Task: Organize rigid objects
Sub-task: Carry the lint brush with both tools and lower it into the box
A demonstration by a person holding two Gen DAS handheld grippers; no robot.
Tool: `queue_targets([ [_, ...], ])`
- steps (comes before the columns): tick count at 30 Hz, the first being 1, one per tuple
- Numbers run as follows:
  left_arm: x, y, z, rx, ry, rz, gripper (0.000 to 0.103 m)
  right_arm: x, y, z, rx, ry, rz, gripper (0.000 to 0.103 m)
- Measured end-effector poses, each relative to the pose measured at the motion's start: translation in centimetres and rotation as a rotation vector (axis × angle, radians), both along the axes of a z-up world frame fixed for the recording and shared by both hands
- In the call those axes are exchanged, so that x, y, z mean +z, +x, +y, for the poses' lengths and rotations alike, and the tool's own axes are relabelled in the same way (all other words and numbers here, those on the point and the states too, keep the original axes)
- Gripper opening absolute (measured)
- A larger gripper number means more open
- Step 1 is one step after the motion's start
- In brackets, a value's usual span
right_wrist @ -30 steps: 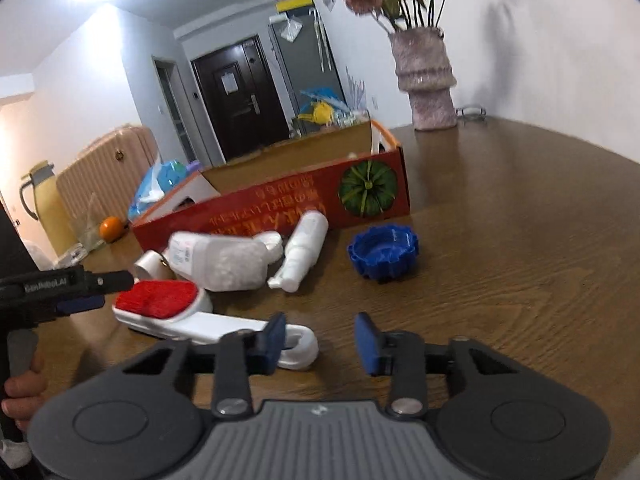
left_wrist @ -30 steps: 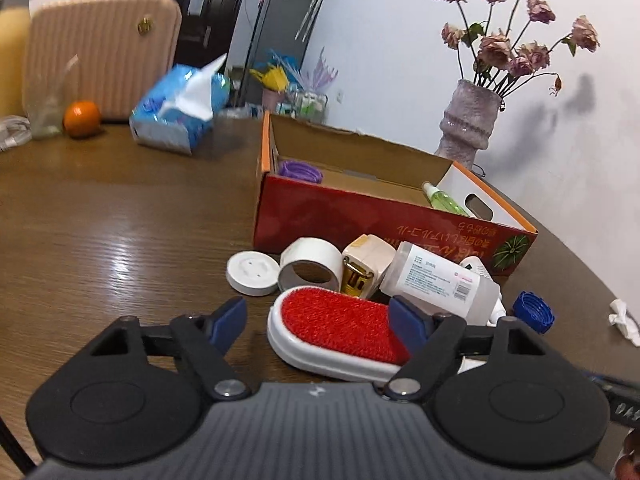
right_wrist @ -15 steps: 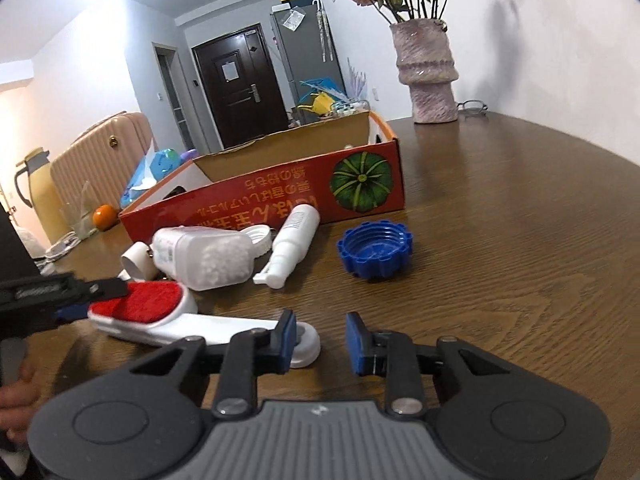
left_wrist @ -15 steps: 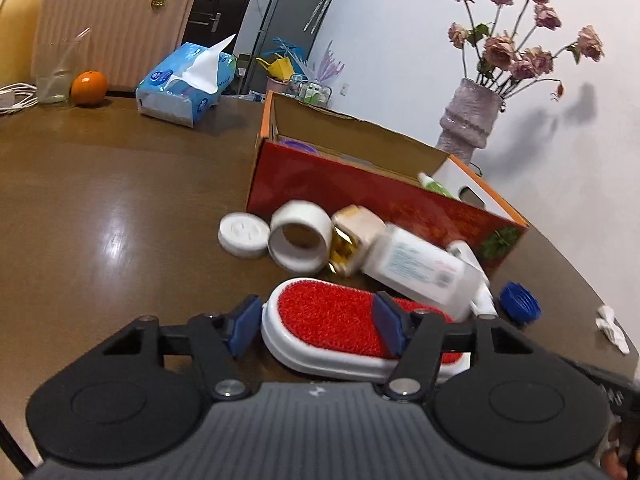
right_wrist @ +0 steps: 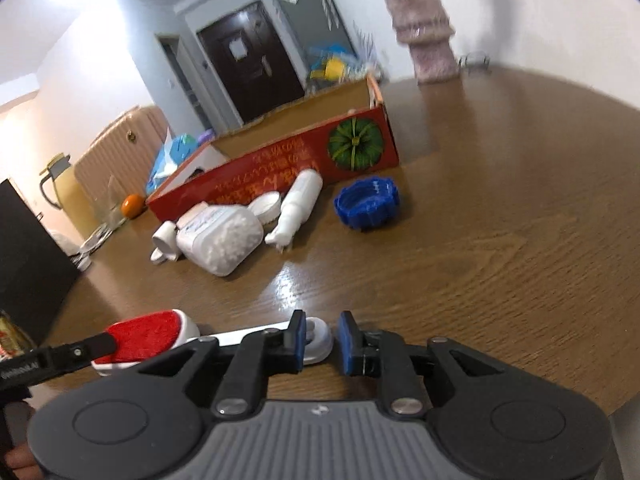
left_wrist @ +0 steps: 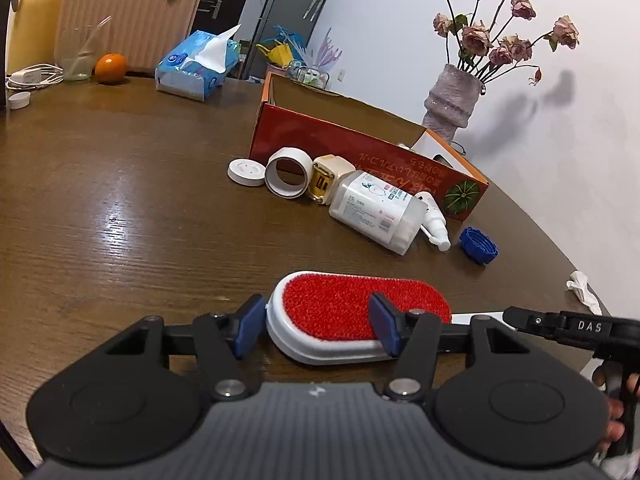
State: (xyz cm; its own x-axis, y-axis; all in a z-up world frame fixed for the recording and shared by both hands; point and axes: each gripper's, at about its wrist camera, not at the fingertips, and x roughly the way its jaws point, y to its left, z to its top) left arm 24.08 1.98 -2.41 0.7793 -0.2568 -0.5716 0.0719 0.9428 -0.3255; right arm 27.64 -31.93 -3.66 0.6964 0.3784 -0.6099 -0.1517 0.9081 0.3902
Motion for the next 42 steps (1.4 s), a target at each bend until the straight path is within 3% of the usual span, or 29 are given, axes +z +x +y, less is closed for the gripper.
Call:
queue_targets([
  [5, -0.3, 0.4, 0.6, 0.019, -0.045, 0.03, 0.063, 0.6, 0.9, -0.5, 0.033, 0.013, 0.072, 0.019],
  [17, -0.2, 0.3, 0.8, 0.015, -0.071, 0.026, 0.057, 0.4, 0.1, -0.5, 0.002, 0.049, 0.079, 0.015],
  [27, 3.5, 1.8, 0.5, -0.012, -0.063, -0.123, 0.054, 3.3, 0.4, -0.9, -0.016, 0.07, -0.03, 0.015],
  [37, 10.0, 9.7, 0.0, -0.036, -0.05, -0.239, 0.053, 10.0, 7.4, -0.7, -0.025, 0.035, -0.179, 0.015],
  [42, 12.9, 15.1, 0.3, -0.032, -0.01, -0.232, 0.053, 12.1, 14.4, -1.6, 0.013, 0.146, -0.1, 0.015],
])
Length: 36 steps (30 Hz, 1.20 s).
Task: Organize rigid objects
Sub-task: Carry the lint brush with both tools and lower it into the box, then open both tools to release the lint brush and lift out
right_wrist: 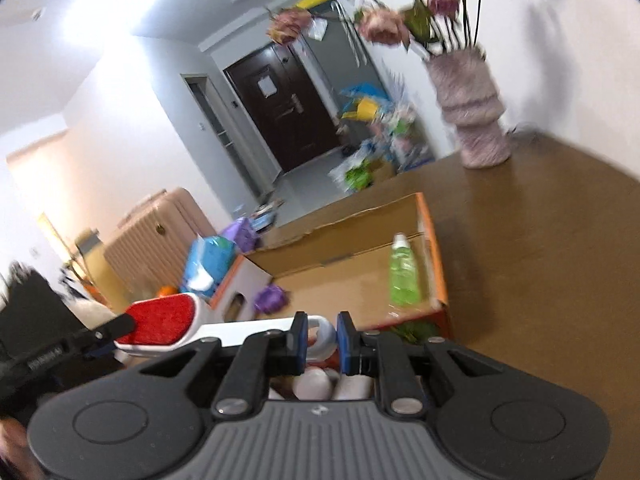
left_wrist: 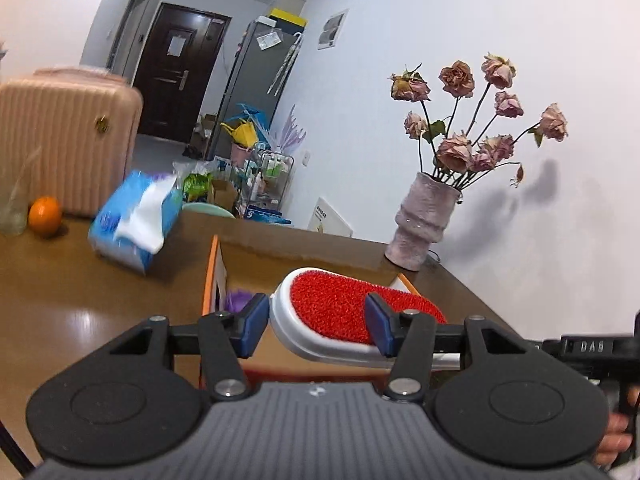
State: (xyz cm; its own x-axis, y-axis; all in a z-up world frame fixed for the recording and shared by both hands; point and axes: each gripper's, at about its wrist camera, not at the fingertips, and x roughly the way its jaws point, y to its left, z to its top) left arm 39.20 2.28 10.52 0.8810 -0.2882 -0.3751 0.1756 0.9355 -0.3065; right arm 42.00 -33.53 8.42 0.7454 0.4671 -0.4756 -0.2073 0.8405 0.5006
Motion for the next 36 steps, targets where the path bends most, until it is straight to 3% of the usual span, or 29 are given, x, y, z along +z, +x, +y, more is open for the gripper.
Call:
queue_targets([
  [6, 0.3, 5.9, -0.5, -0.005, 0.066, 0.073, 0.053, 0.2, 7.0, 1.0, 0.027, -0.056, 0.075, 0.016],
  [11, -3.0, 9.7, 0.3, 0.018, 0.041, 0.167, 0.053, -2.9, 11.4, 1.0, 0.058, -0.031, 0.192, 0.016],
  [19, -7.9, 11.7, 1.2, 0.02, 0.03, 0.283, 0.053, -6.6, 13.5, 2.1, 0.094, -0.113, 0.277, 0.015],
  [21, -8.2, 11.6, 1.0, 0.027, 0.063, 0.272, 0.05, -6.7, 13.6, 2.3, 0.112, -0.119, 0.272, 0.015],
  [29, -8.0, 11.0, 0.4, 0.023, 0.111, 0.272, 0.053, -6.9, 13.9, 3.5, 0.122, -0.183, 0.273, 0.017],
  [36, -7.0, 9.9, 0.2, 0.012, 0.14, 0.255, 0.061, -6.1, 13.5, 2.9, 0.089, -0.176, 0.265, 0.017],
])
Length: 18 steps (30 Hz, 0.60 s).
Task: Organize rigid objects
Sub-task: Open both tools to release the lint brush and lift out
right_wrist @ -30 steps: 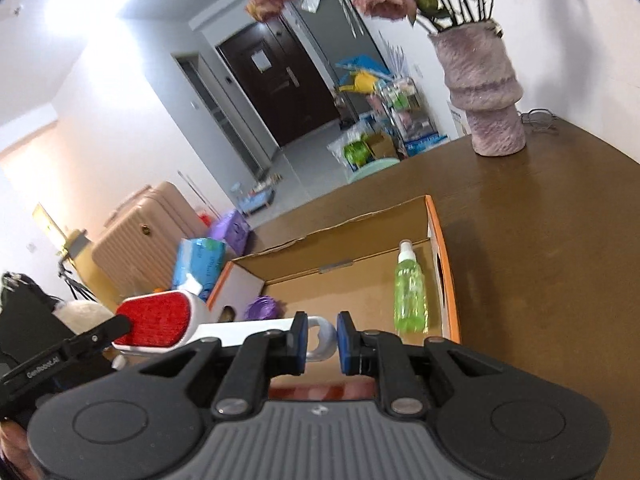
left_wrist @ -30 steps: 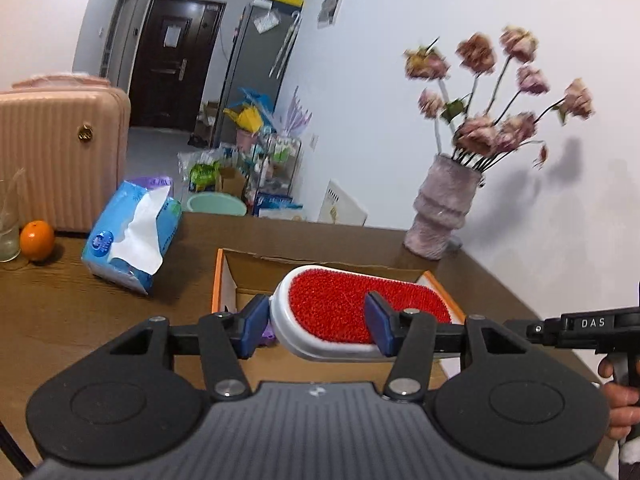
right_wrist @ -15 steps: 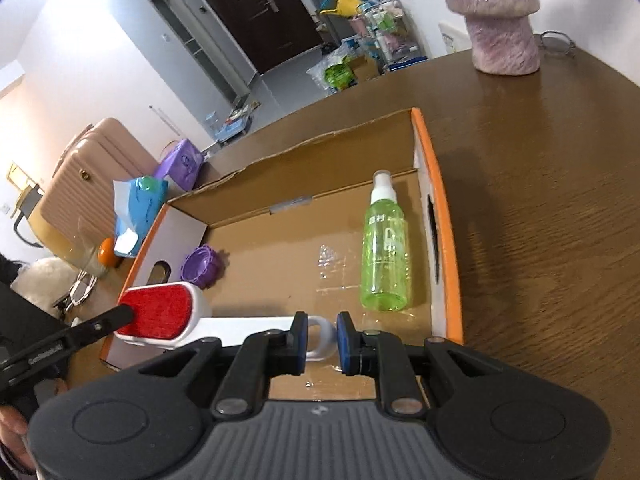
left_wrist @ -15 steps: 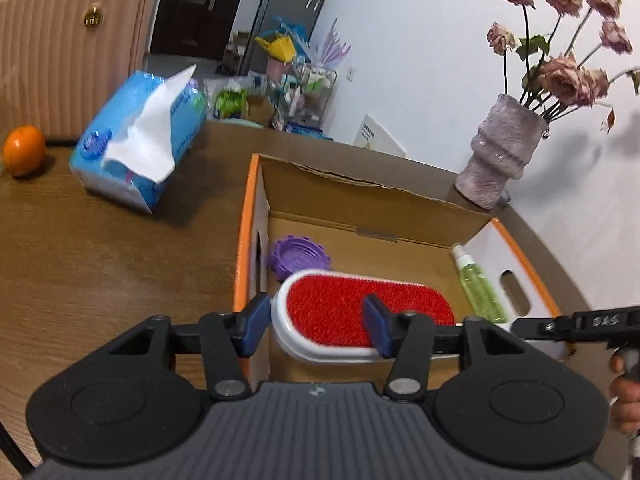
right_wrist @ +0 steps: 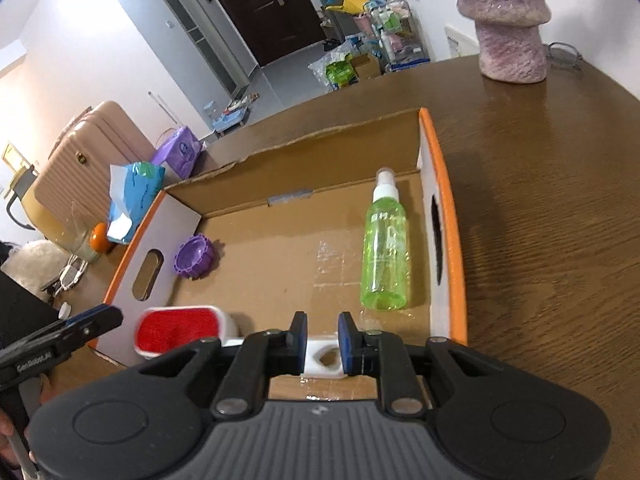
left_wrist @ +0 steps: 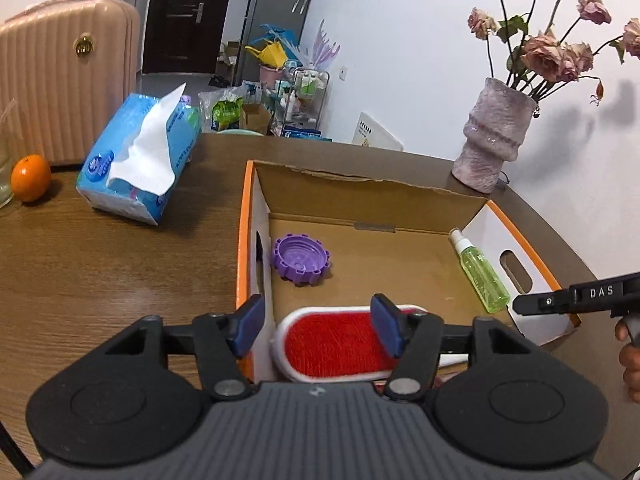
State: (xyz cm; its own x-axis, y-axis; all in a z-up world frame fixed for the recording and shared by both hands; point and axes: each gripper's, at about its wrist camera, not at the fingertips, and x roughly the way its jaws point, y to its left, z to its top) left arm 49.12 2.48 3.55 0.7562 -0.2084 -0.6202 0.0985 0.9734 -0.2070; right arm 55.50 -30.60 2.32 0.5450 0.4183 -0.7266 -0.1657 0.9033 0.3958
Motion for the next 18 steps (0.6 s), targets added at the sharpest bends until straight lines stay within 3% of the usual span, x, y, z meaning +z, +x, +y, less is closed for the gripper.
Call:
queue_targets([
  [4, 1.0, -0.9, 0.0, 0.01, 0.013, -0.016, 0.068, 1.0, -0.8, -0.5, -0.015, 0.006, -0.016, 0.017],
  [7, 1.9, -1.6, 0.0, 0.018, 0.028, -0.04, 0.083, 2.2, -1.9, -0.4, -0.012, -0.008, -0.049, 0.021],
  [11, 2.8, -2.9, -0.6, 0.022, 0.11, -0.095, 0.087, 4.4, -4.2, 0.1, -0.002, -0.072, -0.146, 0.042],
  [15, 3.9, -4.3, -1.1, 0.036, 0.13, -0.141, 0.099, 6.1, -6.4, 0.7, 0.009, -0.117, -0.238, 0.053],
  [18, 4.5, -5.7, -1.6, 0.068, 0.161, -0.223, 0.103, 6.6, -8.6, 1.5, 0.008, -0.201, -0.38, 0.076],
])
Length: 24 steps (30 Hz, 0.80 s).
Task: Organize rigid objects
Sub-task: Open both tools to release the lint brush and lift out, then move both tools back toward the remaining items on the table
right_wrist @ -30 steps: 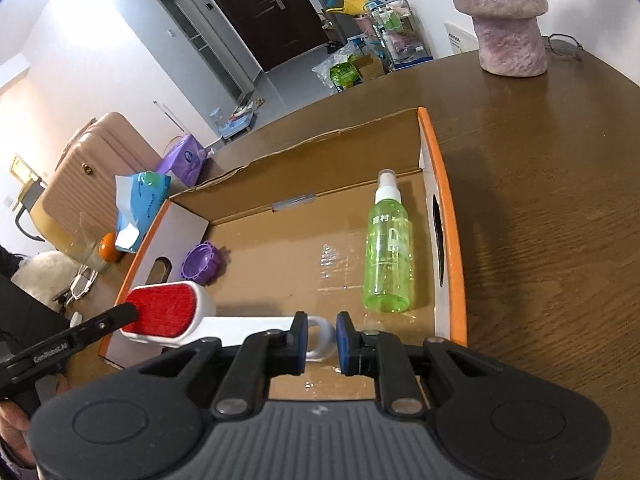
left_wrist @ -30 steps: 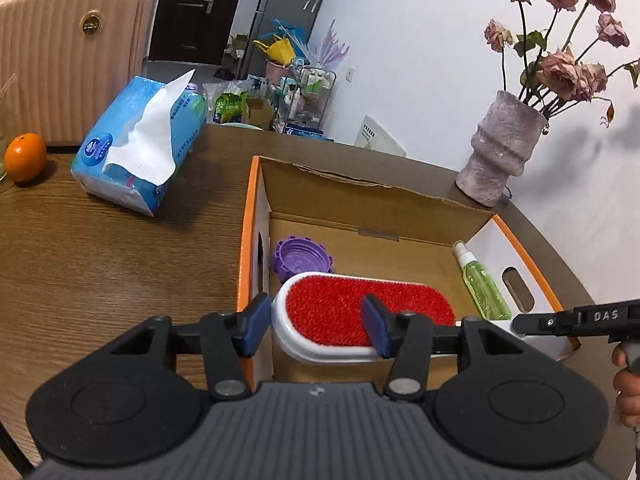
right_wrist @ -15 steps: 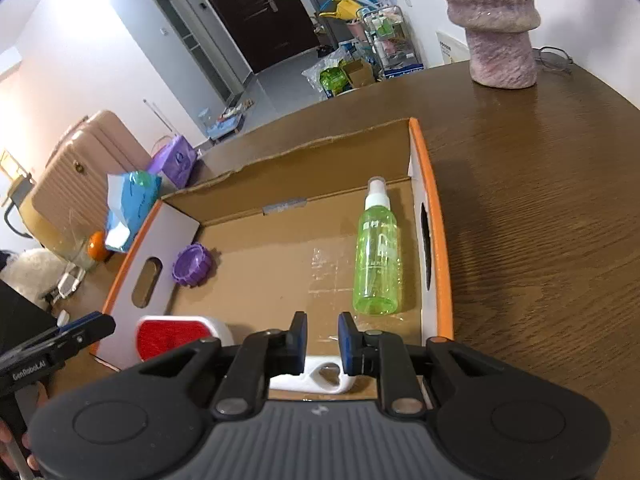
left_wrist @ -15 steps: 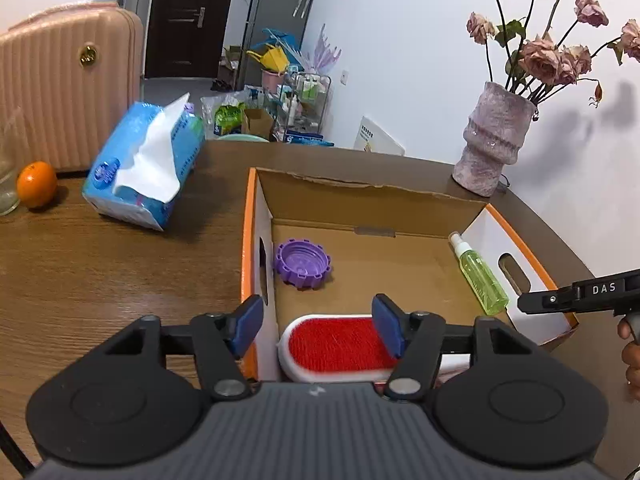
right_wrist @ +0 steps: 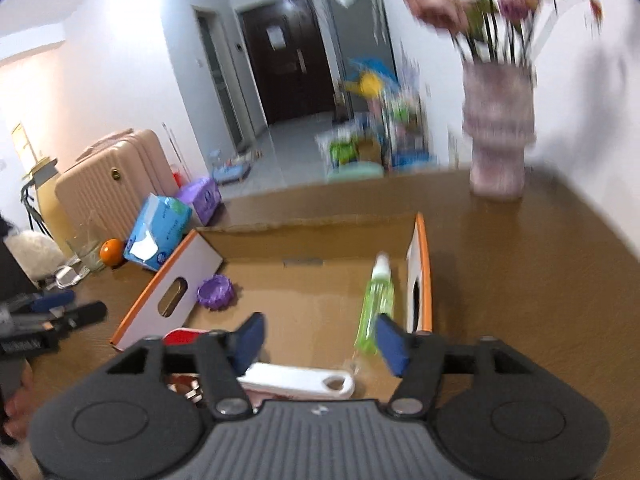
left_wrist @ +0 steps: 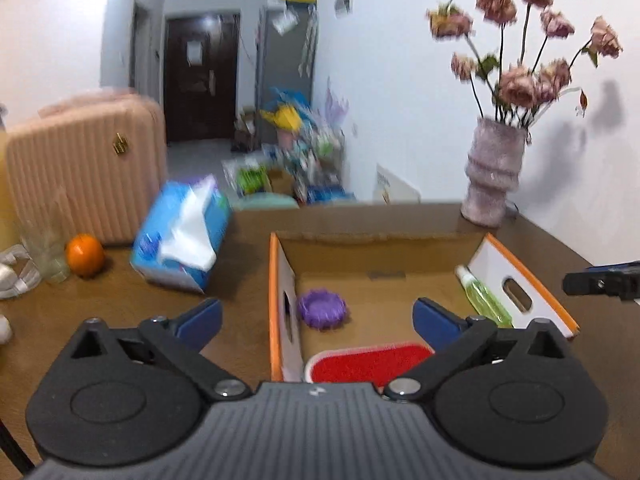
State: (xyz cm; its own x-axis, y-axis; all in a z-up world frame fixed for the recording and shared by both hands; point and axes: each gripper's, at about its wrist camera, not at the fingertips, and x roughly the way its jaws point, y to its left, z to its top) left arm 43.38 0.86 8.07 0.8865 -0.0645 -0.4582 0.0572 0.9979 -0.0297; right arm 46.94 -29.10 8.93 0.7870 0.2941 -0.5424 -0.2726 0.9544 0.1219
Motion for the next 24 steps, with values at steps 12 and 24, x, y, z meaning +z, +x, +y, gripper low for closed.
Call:
queue_targets([
  [12, -1.6, -3.8, -2.0, 0.07, 0.096, -0.241, 0.103, -2.1, -5.1, 2.5, -0.065, -0.101, -0.358, 0.103],
  [24, -2.2, -7.2, -1.9, 0.031, 0.027, -0.246, 0.103, -2.9, -9.0, 1.2, -0.115, -0.063, -0.349, 0.103],
])
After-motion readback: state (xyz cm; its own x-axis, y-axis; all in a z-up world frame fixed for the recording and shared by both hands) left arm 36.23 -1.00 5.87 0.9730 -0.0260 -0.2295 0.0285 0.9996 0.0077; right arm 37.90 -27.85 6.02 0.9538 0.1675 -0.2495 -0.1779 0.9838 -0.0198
